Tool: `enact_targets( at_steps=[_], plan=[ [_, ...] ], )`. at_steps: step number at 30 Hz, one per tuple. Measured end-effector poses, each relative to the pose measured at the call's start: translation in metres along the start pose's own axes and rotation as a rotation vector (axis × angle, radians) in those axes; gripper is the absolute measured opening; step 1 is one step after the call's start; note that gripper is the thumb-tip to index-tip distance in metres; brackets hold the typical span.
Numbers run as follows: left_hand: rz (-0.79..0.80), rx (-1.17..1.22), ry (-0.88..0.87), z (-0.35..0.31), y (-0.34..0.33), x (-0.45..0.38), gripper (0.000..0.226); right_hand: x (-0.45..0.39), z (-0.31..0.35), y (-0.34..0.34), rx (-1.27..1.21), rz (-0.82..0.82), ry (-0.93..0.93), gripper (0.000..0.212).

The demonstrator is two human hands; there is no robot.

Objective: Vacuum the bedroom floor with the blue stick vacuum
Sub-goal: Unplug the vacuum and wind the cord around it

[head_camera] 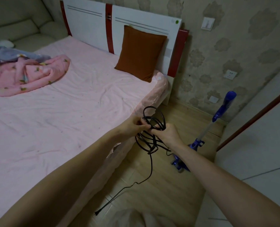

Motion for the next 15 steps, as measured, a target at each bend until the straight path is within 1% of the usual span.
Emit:
enact_targets(
  at_steps=[2,3,4,6,8,10,12,15],
  plan=[
    [-0.003,-0.042,-0.007,0.003,0.004,0.0,0.015,-0.003,-0.001,0.006,0.012,-0.008,-0.006,0.026],
    [-0.021,-0.07,0.006,0.009,0.006,0.0,0.019,-0.004,-0.001,0.009,0.015,-0.012,-0.017,0.028],
    [-0.066,-0.075,0.026,0.016,0.011,-0.001,0.024,-0.005,-0.004,0.013,0.012,-0.029,-0.034,0.028],
    [-0.231,-0.032,0.067,0.033,0.027,0.0,0.027,-0.008,-0.01,0.026,-0.006,-0.1,-0.08,0.026],
    [-0.412,0.02,0.172,0.057,0.045,0.001,0.028,-0.01,-0.017,0.04,-0.018,-0.165,-0.135,0.023],
    [-0.53,0.052,0.317,0.088,0.062,0.002,0.025,-0.01,-0.027,0.057,-0.038,-0.237,-0.195,0.021],
    [-0.595,0.016,0.434,0.118,0.083,0.006,0.023,-0.009,-0.038,0.084,-0.051,-0.365,-0.246,0.022],
    [-0.642,-0.034,0.548,0.148,0.102,0.019,0.029,-0.005,-0.043,0.118,0.024,-0.525,-0.246,0.03]
  ],
)
Point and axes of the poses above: each hand's wrist, its own x-axis away from the middle knuckle, its own y-axis out of the back of the hand, z = x × y, the point moved 9 cm from there along -x, towards the middle knuckle, and after that the axes turned 5 degrees about z, right-handed, at the moved point
